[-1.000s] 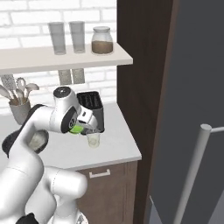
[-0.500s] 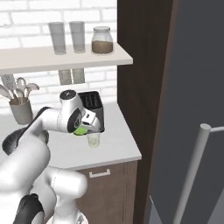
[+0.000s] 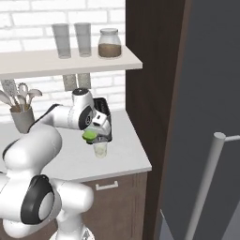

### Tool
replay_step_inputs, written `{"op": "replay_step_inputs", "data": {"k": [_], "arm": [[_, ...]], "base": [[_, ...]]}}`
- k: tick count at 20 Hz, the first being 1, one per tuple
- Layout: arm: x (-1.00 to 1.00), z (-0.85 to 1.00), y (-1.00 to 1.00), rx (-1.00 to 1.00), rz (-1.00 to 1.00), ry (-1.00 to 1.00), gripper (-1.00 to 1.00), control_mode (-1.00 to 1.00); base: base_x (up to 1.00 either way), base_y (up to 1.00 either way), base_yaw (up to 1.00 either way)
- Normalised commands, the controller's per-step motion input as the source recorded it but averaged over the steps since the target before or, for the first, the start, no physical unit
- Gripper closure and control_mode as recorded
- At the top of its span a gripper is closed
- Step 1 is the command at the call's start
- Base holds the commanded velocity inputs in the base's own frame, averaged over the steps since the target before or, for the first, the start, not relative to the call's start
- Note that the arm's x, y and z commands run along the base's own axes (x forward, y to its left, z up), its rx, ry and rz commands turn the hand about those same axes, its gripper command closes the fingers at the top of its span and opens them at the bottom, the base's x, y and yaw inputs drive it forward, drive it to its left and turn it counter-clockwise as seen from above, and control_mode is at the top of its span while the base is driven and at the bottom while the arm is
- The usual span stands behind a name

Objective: Grab a lemon wedge from the fridge and one ice cube from the ice bowl, and put them in the glass of lemonade.

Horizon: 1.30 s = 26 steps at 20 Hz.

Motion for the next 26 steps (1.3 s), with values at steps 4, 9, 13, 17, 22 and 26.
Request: {"op": "replay_step_inputs", "data": {"k": [4, 9, 13, 17, 22, 26], "arm": [[0.0, 0.01, 0.0, 0.0, 0.0, 0.0, 1.0, -1.0], [0.0, 0.01, 0.0, 0.0, 0.01, 0.0, 1.0, -1.0], [0.0, 0.0, 0.04, 0.0, -0.04, -0.01, 1.0, -1.0], [0.14, -0.14, -0.08, 0.06, 0.0, 0.0, 1.0, -1.0], [0.24, -0.33, -0.09, 0.1, 0.0, 0.0, 1.0, -1.0], [0.08, -0.03, 0.0, 0.0, 0.0, 0.0, 1.0, -1.0]], "base": [[0.0, 0.0, 0.0], [0.0, 0.0, 0.0], [0.0, 0.0, 0.0], [0.0, 0.0, 0.0], [0.0, 0.0, 0.0], [0.0, 0.0, 0.0]]}}
